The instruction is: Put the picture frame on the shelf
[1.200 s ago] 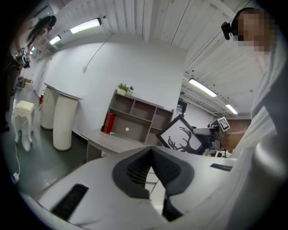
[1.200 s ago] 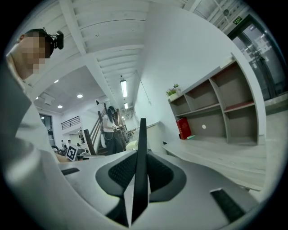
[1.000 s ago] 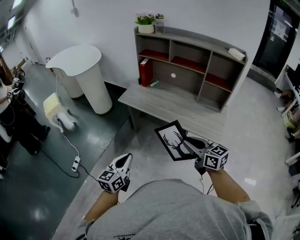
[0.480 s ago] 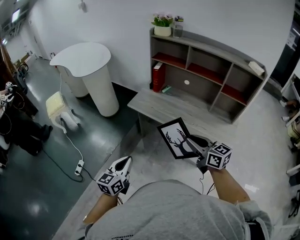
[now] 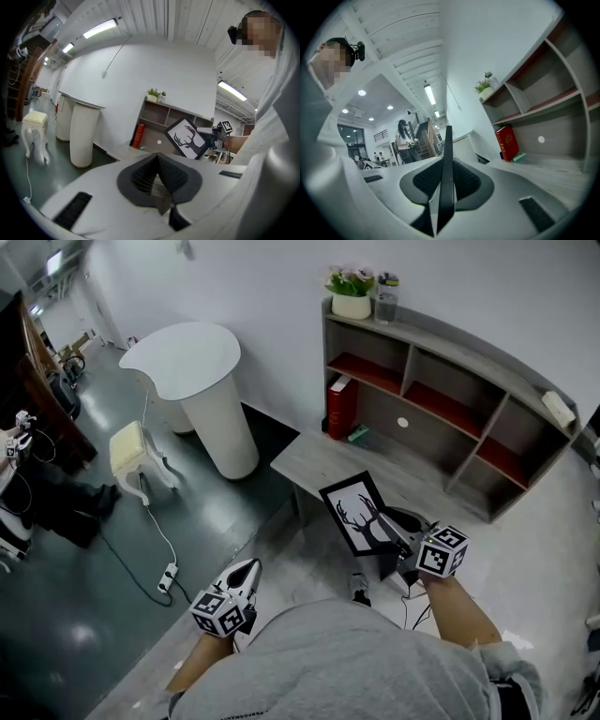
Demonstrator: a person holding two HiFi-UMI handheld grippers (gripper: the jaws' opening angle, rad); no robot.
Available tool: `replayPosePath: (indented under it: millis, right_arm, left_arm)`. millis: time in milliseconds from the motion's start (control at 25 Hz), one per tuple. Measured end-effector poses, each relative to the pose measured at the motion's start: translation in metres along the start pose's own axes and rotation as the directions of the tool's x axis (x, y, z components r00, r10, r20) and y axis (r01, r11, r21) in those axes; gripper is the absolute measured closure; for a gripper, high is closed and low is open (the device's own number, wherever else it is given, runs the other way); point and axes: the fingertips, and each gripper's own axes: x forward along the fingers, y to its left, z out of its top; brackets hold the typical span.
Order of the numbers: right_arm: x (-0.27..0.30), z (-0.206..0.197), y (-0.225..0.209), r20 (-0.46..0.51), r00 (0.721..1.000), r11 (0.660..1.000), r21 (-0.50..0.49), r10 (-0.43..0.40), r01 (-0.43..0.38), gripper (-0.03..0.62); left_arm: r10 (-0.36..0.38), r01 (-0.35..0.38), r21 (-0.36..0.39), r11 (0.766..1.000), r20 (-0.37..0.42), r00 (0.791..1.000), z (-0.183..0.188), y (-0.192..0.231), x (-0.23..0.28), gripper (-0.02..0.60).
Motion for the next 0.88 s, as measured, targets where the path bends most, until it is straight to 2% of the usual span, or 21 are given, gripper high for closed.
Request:
replayPosePath:
  millis: [200, 400, 600, 880]
  right_arm:
    - [0.05, 0.048, -0.077, 0.017, 0.995, 0.995, 0.01, 0.097, -0.097, 0.51]
    - [0.085, 0.106, -0.139, 0.041, 0.985, 0.985, -0.011, 0.17, -0.17, 0.51]
    - [0.119, 0.158, -0.192, 0.079, 0.973, 0.976, -0.022, 0.217, -0.216, 0.51]
    - [0.152, 0.199, -0.241, 0.149, 0.963, 0.974, -0.012, 0.225, -0.226, 0.51]
  left_arm:
    - [0.068, -0.068, -0.021, 0.997, 0.039, 0.997, 0.035, 0.019, 0.088, 0.571]
    - [0.082, -0.081, -0.016, 0.997, 0.063, 0.995, 0.072, 0.017, 0.171, 0.571]
    - [0.096, -0.095, -0.018, 0.995, 0.074, 0.993, 0.105, 0.025, 0.246, 0.571]
    - [0.071, -0.071, -0.02, 0.997, 0.027, 0.997, 0.125, 0.036, 0.315, 0.571]
